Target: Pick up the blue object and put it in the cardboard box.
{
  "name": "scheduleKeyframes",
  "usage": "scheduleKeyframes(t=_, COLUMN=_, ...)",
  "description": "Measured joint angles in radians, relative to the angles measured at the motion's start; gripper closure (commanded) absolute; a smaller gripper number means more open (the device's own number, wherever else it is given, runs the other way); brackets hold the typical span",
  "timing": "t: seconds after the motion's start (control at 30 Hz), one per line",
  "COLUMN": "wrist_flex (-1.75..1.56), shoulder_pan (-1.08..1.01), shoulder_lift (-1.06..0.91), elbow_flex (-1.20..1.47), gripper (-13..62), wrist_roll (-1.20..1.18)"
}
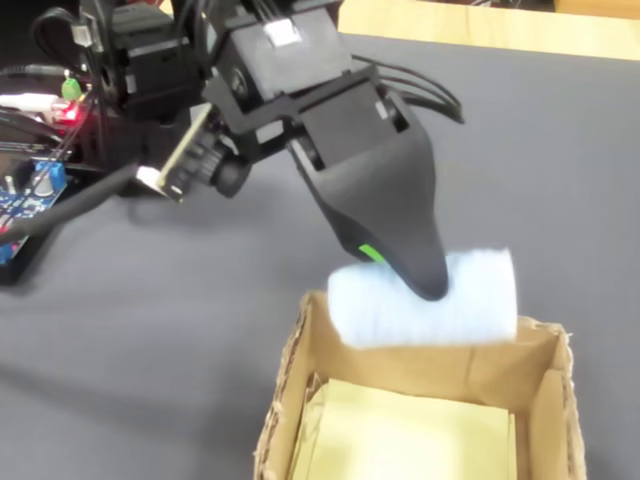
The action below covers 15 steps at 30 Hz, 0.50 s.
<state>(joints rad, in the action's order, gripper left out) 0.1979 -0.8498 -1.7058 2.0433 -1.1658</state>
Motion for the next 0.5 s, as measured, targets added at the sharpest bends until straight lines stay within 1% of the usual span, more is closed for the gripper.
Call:
scheduleKeyframes(t=0.3, wrist_flex=0.002, shoulder_pan=0.014, shoulder_lift=0.002, elbow_flex=0.002, gripper=18.7, wrist_roll=-0.018)
scheduleKeyframes(t=0.5, wrist_flex=-0.005, shoulder_pan=0.100, shoulder_lift=-0.083, elbow_flex=0.032, gripper=18.6, wrist_roll=-0.146)
